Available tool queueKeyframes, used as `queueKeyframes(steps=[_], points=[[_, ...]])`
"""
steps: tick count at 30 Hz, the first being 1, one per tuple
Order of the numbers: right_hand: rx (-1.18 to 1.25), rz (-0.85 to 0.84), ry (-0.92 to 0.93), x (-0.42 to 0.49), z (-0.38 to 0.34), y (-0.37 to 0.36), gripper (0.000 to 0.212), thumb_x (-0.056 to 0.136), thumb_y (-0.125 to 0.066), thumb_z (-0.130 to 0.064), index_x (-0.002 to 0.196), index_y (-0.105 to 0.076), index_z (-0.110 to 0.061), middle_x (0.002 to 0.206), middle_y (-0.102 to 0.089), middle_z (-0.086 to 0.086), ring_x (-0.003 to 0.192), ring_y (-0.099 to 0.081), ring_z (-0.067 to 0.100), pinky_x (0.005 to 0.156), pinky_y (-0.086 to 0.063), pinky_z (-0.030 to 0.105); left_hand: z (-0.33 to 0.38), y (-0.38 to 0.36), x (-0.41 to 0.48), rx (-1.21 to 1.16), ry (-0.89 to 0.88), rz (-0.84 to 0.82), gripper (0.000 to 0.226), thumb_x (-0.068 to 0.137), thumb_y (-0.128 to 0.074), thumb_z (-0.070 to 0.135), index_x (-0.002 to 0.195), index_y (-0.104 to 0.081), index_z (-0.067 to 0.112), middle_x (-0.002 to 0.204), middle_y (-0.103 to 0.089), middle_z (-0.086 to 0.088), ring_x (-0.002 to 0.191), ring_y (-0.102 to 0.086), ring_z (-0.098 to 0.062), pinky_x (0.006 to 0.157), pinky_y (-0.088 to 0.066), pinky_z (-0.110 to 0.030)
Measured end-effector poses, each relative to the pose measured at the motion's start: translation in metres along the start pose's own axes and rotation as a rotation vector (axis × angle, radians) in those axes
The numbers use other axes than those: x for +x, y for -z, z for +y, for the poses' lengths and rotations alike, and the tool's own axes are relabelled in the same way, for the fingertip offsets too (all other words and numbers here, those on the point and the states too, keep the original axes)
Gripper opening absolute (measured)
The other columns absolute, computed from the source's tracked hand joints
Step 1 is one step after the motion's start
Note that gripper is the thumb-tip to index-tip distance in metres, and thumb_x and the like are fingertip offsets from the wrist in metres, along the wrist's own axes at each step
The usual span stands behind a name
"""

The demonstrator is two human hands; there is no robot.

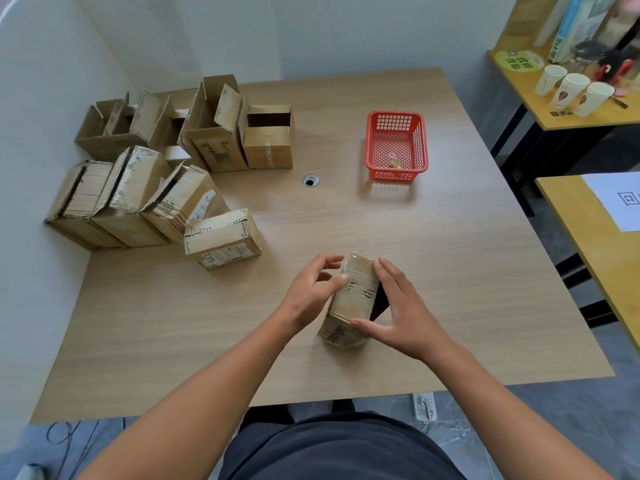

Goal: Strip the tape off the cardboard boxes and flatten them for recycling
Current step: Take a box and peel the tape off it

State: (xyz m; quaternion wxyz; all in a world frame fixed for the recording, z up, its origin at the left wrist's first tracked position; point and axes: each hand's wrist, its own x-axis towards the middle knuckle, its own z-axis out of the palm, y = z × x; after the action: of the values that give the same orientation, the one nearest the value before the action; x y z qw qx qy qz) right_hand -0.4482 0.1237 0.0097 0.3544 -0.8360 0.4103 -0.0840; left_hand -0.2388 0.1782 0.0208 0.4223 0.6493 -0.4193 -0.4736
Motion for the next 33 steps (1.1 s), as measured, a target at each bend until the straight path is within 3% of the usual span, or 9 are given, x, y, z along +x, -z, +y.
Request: queueKeyframes(steps=[3, 6, 8, 12, 17, 21, 27, 30, 33], points=[[-0.003, -0.012, 0.002, 0.002, -0.003, -0.001, 0.125, 0.068, -0.053, -0.091, 0.165, -0.005, -0.027, 0.17, 0.001, -0.014, 0.156, 0.0, 0.004, 0.128, -0.011, 0.034, 0.003, 0.004, 0.001, -0.065, 0.008, -0.06, 0.071, 0.076, -0.064, 0.059, 0.137, -0.057, 0.023, 0.131, -0.061, 0.002, 0.116, -0.062, -0.014, 0.09, -0.055, -0.026], [-0.013, -0.025, 0.02, 0.004, -0.005, -0.004, 0.124, 0.069, -0.053, -0.09, 0.165, -0.003, -0.029, 0.169, 0.004, -0.018, 0.155, 0.001, 0.002, 0.127, -0.011, 0.032, 0.0, 0.008, 0.004, 0.162, -0.023, 0.017, 0.058, 0.082, -0.08, 0.041, 0.134, -0.057, 0.027, 0.127, -0.062, 0.009, 0.107, -0.066, -0.014, 0.097, -0.055, -0.039], [-0.018, -0.028, 0.033, 0.006, -0.006, -0.006, 0.122, 0.069, -0.054, -0.087, 0.165, -0.003, -0.03, 0.169, 0.004, -0.019, 0.154, 0.001, 0.001, 0.127, -0.011, 0.031, -0.003, 0.006, 0.004, 0.251, -0.067, 0.085, 0.047, 0.083, -0.083, 0.03, 0.126, -0.062, 0.03, 0.12, -0.066, 0.015, 0.097, -0.067, -0.009, 0.092, -0.056, -0.036], [-0.019, -0.025, 0.051, 0.011, -0.008, -0.007, 0.121, 0.069, -0.059, -0.085, 0.164, -0.008, -0.03, 0.168, -0.001, -0.018, 0.154, -0.002, 0.002, 0.127, -0.011, 0.031, -0.004, 0.002, 0.002, 0.25, -0.11, 0.224, 0.025, 0.09, -0.075, 0.024, 0.114, -0.074, 0.033, 0.099, -0.074, 0.024, 0.085, -0.069, 0.003, 0.083, -0.058, -0.029], [-0.034, -0.024, 0.075, 0.014, -0.007, -0.007, 0.118, 0.075, -0.074, -0.071, 0.164, -0.009, -0.03, 0.167, -0.002, -0.02, 0.153, -0.001, -0.001, 0.127, -0.01, 0.03, -0.005, -0.003, 0.003, 0.353, -0.144, 0.336, 0.017, 0.101, -0.061, 0.023, 0.108, -0.077, 0.022, 0.096, -0.077, 0.01, 0.089, -0.07, -0.008, 0.083, -0.055, -0.032], [-0.031, -0.026, 0.084, 0.014, -0.007, -0.006, 0.117, 0.075, -0.075, -0.069, 0.164, -0.01, -0.029, 0.165, -0.003, -0.022, 0.15, 0.0, -0.005, 0.127, -0.011, 0.031, -0.011, 0.0, 0.005, 0.282, -0.049, 0.37, 0.016, 0.102, -0.058, 0.024, 0.095, -0.072, 0.024, 0.086, -0.073, 0.013, 0.081, -0.066, -0.002, 0.073, -0.052, -0.025], [-0.01, -0.039, 0.089, 0.011, -0.007, -0.007, 0.117, 0.075, -0.078, -0.067, 0.164, -0.01, -0.03, 0.168, -0.004, -0.018, 0.155, -0.005, 0.003, 0.128, -0.015, 0.037, -0.002, 0.008, 0.01, -0.088, 0.181, 0.281, 0.022, 0.106, -0.052, 0.03, 0.095, -0.067, 0.017, 0.092, -0.076, -0.001, 0.066, -0.068, -0.005, 0.051, -0.048, -0.019], [-0.021, -0.042, 0.09, 0.012, -0.006, -0.004, 0.118, 0.075, -0.076, -0.069, 0.164, -0.01, -0.029, 0.168, -0.005, -0.017, 0.155, -0.005, 0.004, 0.128, -0.016, 0.038, 0.008, 0.017, 0.015, 0.025, 0.097, 0.206, 0.021, 0.098, -0.061, 0.047, 0.107, -0.066, 0.029, 0.108, -0.071, 0.005, 0.086, -0.069, -0.011, 0.061, -0.054, -0.028], [-0.027, -0.045, 0.095, 0.014, -0.007, -0.004, 0.118, 0.076, -0.077, -0.068, 0.164, -0.01, -0.028, 0.169, -0.005, -0.015, 0.155, -0.005, 0.006, 0.128, -0.016, 0.039, 0.013, 0.016, 0.024, 0.368, -0.056, 0.113, 0.035, 0.088, -0.076, 0.039, 0.122, -0.066, 0.033, 0.12, -0.059, 0.01, 0.098, -0.062, -0.007, 0.083, -0.055, -0.029]])
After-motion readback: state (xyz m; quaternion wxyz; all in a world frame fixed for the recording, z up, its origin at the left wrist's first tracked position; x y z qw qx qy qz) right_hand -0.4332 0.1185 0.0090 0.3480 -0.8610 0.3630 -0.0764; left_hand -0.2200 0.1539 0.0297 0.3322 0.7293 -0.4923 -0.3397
